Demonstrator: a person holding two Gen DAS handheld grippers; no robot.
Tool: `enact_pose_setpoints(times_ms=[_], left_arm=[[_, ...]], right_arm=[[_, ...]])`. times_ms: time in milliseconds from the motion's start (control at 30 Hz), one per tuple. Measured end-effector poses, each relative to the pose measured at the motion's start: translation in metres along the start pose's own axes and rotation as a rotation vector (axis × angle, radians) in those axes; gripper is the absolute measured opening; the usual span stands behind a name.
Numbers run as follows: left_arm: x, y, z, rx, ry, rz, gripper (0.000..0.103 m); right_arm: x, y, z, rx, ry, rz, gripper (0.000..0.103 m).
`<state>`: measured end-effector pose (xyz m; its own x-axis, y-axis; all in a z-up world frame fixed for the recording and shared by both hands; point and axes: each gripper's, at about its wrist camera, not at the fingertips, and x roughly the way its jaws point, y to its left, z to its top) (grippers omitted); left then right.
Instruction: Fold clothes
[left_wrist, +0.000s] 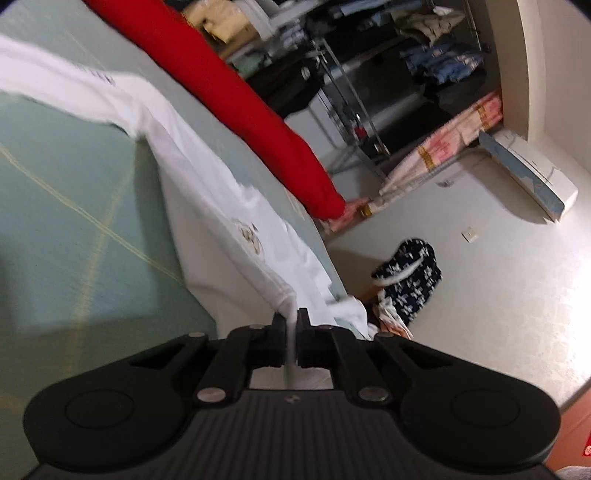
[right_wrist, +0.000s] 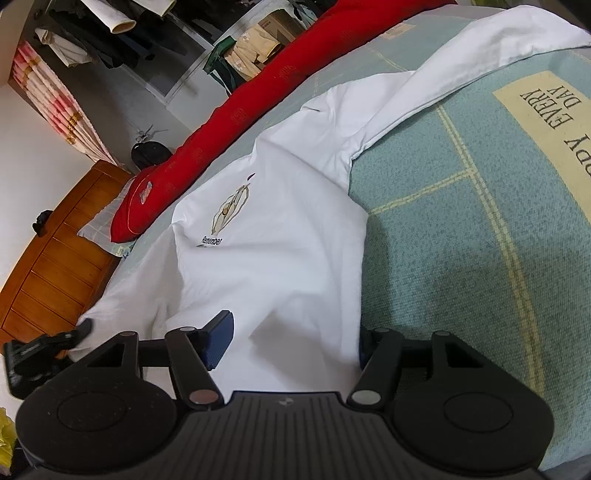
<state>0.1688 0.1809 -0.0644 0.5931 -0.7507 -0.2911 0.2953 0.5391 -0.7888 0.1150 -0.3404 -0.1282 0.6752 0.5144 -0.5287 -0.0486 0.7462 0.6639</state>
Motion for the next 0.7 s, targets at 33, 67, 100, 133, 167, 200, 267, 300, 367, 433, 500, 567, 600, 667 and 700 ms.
enact_pose_setpoints(times_ms=[33, 67, 100, 133, 167, 200, 267, 300, 367, 433, 500, 567, 600, 667, 700], left_arm=[[-0.006, -0.002, 0.001, 0.011, -0.010, 0.024, 0.002], [-0.015, -0.001, 0.002, 0.018, -0.017, 0.059, 0.002], [-0.022, 0.002, 0.002, 0.013, -0.022, 0.087, 0.002], [-0.028, 0.010, 0.001, -0.009, -0.027, 0.109, 0.002], [-0.035, 0.018, -0.001, -0.033, -0.033, 0.131, 0.002], [-0.039, 0.025, -0.002, -0.056, -0.032, 0.153, 0.002], [-0.036, 0.038, -0.004, -0.106, -0.028, 0.188, 0.002], [-0.034, 0.045, -0.006, -0.123, -0.023, 0.194, 0.002], [-0.026, 0.061, -0.008, -0.171, -0.005, 0.211, 0.002], [-0.022, 0.073, -0.011, -0.200, 0.011, 0.212, 0.008], [-0.017, 0.079, -0.011, -0.208, 0.021, 0.193, 0.009], [-0.013, 0.081, -0.009, -0.201, 0.034, 0.181, 0.016], [-0.011, 0.081, -0.008, -0.197, 0.041, 0.175, 0.017], [-0.007, 0.083, -0.006, -0.190, 0.054, 0.163, 0.011], [-0.009, 0.080, -0.007, -0.177, 0.058, 0.170, 0.009]], right_arm=[[0.000, 0.001, 0.000, -0.001, 0.001, 0.000, 0.070], [-0.001, 0.001, 0.000, -0.001, 0.003, 0.003, 0.071], [-0.002, 0.002, 0.000, 0.001, 0.005, 0.006, 0.072], [-0.003, 0.003, 0.000, 0.000, 0.007, 0.009, 0.072], [-0.004, 0.004, -0.001, 0.000, 0.010, 0.013, 0.072], [-0.005, 0.004, -0.001, 0.003, 0.013, 0.020, 0.072], [-0.007, 0.002, -0.003, 0.015, 0.020, 0.033, 0.072], [-0.009, 0.001, -0.005, 0.024, 0.021, 0.039, 0.073], [-0.012, -0.003, -0.008, 0.045, 0.024, 0.053, 0.073], [-0.016, -0.007, -0.011, 0.072, 0.021, 0.071, 0.073], [-0.019, -0.010, -0.015, 0.088, 0.019, 0.086, 0.073], [-0.022, -0.011, -0.018, 0.095, 0.017, 0.097, 0.073], [-0.023, -0.012, -0.020, 0.098, 0.017, 0.103, 0.073], [-0.024, -0.012, -0.022, 0.095, 0.012, 0.104, 0.072], [-0.023, -0.011, -0.022, 0.090, 0.013, 0.097, 0.068]])
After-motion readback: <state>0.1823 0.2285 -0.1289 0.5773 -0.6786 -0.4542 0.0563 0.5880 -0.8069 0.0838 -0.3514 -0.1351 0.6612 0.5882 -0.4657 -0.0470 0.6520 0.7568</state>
